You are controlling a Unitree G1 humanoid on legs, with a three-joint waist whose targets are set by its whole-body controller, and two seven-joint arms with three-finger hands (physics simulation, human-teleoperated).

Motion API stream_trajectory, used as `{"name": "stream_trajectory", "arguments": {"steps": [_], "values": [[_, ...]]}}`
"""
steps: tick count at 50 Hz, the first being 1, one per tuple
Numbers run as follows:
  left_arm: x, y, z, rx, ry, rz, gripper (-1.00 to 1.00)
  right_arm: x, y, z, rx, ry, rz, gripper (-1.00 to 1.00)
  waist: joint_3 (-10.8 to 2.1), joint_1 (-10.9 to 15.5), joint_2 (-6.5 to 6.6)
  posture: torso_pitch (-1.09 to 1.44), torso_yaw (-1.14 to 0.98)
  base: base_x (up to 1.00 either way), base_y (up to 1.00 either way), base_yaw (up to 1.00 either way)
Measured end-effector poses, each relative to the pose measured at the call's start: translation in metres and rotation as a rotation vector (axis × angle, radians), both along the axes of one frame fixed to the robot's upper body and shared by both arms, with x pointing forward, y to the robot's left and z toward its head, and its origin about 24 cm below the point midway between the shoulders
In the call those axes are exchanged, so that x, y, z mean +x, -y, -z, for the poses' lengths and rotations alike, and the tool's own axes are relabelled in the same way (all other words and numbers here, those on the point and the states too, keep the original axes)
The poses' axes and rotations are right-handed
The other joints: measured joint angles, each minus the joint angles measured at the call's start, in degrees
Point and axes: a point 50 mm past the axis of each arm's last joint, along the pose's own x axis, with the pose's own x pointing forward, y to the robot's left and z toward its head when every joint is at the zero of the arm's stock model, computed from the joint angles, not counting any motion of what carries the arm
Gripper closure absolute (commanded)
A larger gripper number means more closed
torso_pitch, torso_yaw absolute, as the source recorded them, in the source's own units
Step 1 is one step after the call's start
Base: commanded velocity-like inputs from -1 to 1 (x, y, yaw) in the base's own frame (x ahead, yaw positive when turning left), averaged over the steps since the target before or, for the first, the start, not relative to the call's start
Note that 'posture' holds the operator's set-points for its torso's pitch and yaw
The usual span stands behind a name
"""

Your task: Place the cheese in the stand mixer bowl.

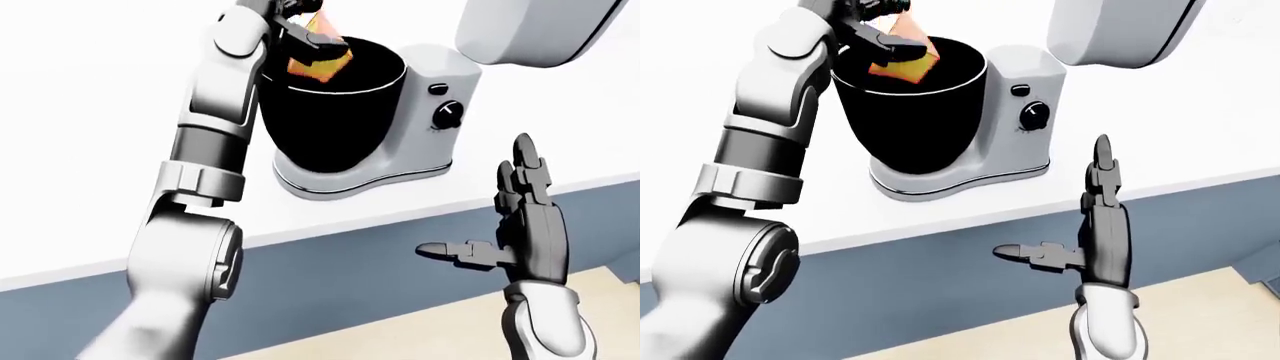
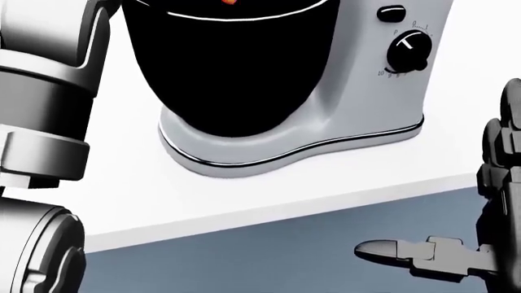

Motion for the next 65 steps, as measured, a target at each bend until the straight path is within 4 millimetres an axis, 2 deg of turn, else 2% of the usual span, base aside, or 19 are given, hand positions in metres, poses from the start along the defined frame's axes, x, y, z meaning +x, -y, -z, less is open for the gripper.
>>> {"name": "stream_trajectory", "arguments": {"steps": [6,18,32,45,51,55,65], "values": [[0.000,-0.003,-0.005,-0.016,0.015,-0.009,-1.00,0.000,0.000,0.000,0.000,-0.001,0.002,-1.00,-0.14,0.05,0.03,0.00,0.00,0.00,0.00,0.00],[0.000,-0.008,-0.002,-0.027,0.008,-0.015,-1.00,0.000,0.000,0.000,-0.002,0.000,0.003,-1.00,-0.07,0.02,0.05,0.00,0.00,0.00,0.00,0.00],[-0.017,-0.014,-0.025,-0.052,0.063,-0.007,-1.00,0.000,-0.002,-0.003,-0.006,0.006,-0.002,-1.00,-0.04,-0.01,0.17,0.00,0.00,0.00,0.00,0.00],[-0.044,-0.037,-0.029,-0.091,0.103,-0.029,-1.00,0.000,-0.001,-0.004,-0.008,0.006,0.004,-1.00,0.29,-0.14,0.46,0.00,0.00,0.00,0.00,0.00],[-0.053,-0.057,-0.034,-0.129,0.119,-0.071,-1.00,-0.001,-0.001,-0.004,-0.008,0.003,0.003,-1.00,0.25,-0.18,0.68,0.00,0.00,0.00,0.00,0.00],[-0.063,-0.064,-0.030,-0.139,0.127,-0.078,-1.00,0.000,-0.001,-0.003,-0.007,0.001,0.005,-1.00,0.21,-0.16,0.74,0.00,0.00,0.00,0.00,0.00],[-0.073,-0.078,-0.018,-0.171,0.094,-0.107,-1.00,-0.001,-0.001,-0.003,-0.006,0.004,0.004,-1.00,0.32,-0.12,0.83,0.00,0.00,0.00,0.00,0.00]]}}
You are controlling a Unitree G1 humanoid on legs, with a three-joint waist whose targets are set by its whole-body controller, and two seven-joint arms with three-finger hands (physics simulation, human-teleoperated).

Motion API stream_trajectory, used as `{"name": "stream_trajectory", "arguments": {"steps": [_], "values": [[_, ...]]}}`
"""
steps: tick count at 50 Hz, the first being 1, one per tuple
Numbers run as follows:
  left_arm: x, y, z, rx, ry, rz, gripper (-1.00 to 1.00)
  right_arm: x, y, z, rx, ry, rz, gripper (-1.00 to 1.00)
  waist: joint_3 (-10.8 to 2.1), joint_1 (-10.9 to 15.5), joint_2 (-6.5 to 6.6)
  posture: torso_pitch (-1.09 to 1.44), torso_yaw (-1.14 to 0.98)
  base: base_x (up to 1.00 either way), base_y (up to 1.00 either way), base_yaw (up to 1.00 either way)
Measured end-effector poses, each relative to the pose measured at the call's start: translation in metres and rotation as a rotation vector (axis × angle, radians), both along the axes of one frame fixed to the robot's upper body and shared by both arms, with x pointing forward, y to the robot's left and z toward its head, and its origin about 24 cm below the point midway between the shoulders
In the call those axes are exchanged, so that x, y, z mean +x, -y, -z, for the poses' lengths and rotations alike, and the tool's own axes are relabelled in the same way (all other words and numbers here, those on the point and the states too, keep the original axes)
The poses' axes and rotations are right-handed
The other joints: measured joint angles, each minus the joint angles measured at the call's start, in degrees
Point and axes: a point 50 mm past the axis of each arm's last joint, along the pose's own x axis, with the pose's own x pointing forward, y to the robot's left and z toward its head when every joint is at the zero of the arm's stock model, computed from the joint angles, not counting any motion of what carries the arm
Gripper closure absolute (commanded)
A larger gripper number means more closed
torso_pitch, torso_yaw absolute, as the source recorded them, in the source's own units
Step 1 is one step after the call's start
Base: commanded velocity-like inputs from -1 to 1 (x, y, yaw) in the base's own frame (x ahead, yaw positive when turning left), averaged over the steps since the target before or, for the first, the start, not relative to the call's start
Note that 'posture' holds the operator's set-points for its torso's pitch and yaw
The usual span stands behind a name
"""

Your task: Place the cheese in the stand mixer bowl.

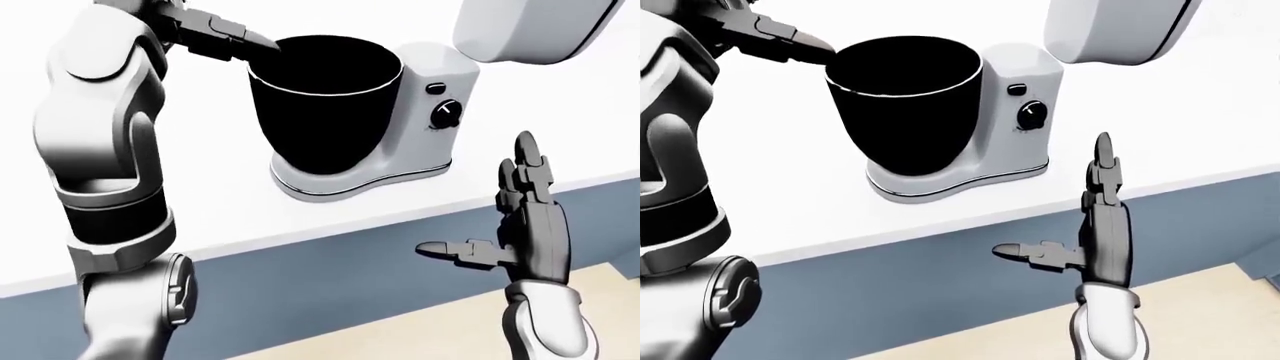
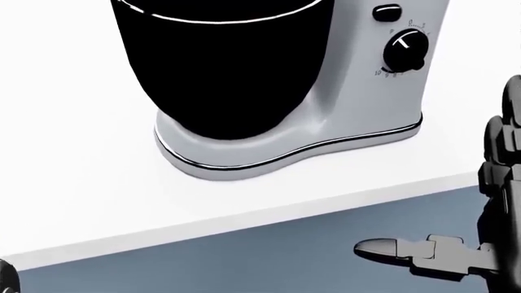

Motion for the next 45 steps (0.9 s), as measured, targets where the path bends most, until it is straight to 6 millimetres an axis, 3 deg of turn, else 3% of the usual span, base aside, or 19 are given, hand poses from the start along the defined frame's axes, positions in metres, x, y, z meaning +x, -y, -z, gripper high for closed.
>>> {"name": "stream_trajectory", "arguments": {"steps": [13,34,45], "values": [[-0.016,-0.014,0.015,-0.032,-0.015,-0.024,-1.00,0.001,0.000,0.001,-0.001,-0.002,0.002,-1.00,-0.03,-0.02,0.25,0.00,0.00,0.00,0.00,0.00],[-0.045,-0.034,0.011,-0.066,0.022,-0.080,-1.00,0.000,0.001,-0.001,-0.004,0.000,0.004,-1.00,-0.03,-0.11,0.67,0.00,0.00,0.00,0.00,0.00],[-0.052,-0.059,0.011,0.023,0.014,-0.181,-1.00,-0.001,-0.001,-0.001,-0.005,0.001,0.001,-1.00,0.14,-0.13,0.84,0.00,0.00,0.00,0.00,0.00]]}}
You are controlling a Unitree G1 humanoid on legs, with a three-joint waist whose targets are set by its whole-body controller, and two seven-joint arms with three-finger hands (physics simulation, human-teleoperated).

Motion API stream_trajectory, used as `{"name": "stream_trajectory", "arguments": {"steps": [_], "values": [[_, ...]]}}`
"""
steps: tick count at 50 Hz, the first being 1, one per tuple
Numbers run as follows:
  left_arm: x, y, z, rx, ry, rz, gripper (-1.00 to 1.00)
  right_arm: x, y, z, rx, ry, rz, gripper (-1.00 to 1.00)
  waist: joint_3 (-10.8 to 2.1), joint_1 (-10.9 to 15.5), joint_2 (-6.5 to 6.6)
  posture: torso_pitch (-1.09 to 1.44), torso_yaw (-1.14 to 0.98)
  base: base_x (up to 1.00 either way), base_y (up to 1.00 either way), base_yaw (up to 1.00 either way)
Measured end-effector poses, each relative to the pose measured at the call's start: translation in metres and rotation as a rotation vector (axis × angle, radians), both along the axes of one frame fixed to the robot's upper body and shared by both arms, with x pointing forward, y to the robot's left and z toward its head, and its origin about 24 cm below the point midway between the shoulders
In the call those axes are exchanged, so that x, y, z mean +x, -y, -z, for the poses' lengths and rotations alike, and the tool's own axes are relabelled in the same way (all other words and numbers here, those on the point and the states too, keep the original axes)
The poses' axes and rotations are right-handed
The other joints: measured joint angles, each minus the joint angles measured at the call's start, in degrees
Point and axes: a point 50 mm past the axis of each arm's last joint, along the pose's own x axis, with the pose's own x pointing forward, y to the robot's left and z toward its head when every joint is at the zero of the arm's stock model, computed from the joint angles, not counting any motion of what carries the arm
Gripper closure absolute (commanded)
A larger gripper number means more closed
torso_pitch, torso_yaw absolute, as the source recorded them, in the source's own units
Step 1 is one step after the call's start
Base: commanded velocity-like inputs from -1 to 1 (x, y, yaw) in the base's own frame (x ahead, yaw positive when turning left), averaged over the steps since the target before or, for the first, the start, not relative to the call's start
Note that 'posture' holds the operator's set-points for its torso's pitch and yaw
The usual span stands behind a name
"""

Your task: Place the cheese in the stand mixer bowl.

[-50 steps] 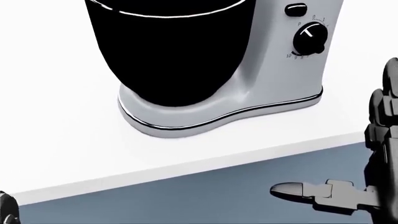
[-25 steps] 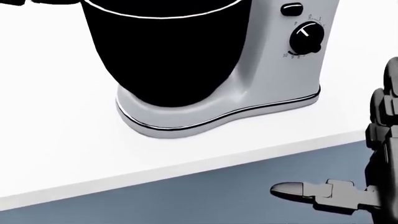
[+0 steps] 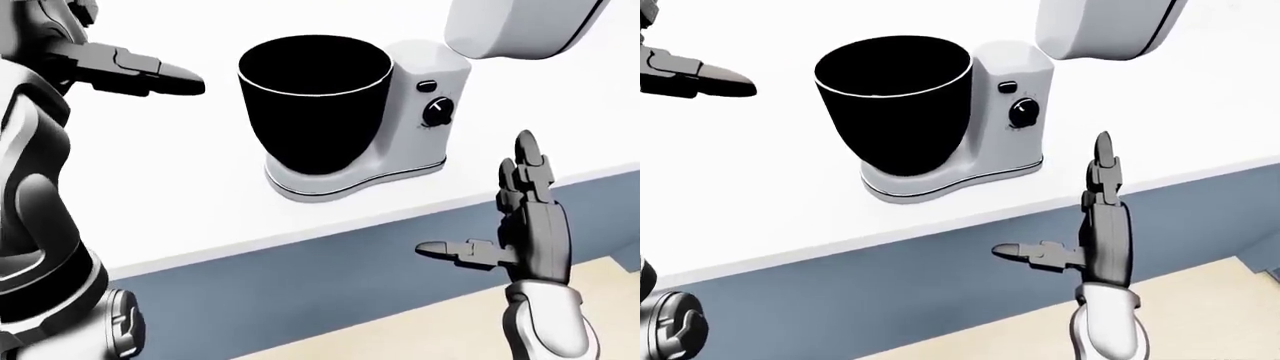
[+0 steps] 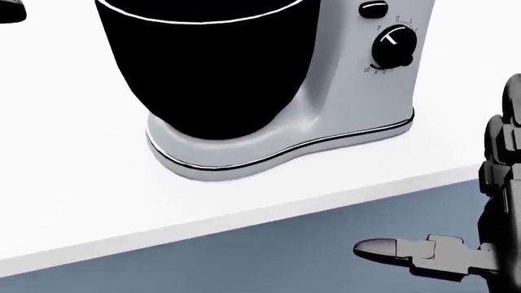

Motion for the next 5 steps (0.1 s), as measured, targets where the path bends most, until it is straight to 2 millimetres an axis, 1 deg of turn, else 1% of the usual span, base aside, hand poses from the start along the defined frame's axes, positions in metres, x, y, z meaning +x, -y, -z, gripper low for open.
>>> {"name": "stream_trajectory", "arguments": {"steps": [5], "values": [[-0.0030,-0.0038,0.0013,0.009,0.008,-0.017,-1.00,-0.0001,0.0003,-0.0002,-0.001,0.001,0.002,-1.00,-0.12,0.11,-0.01,0.00,0.00,0.00,0.00,0.00]]}}
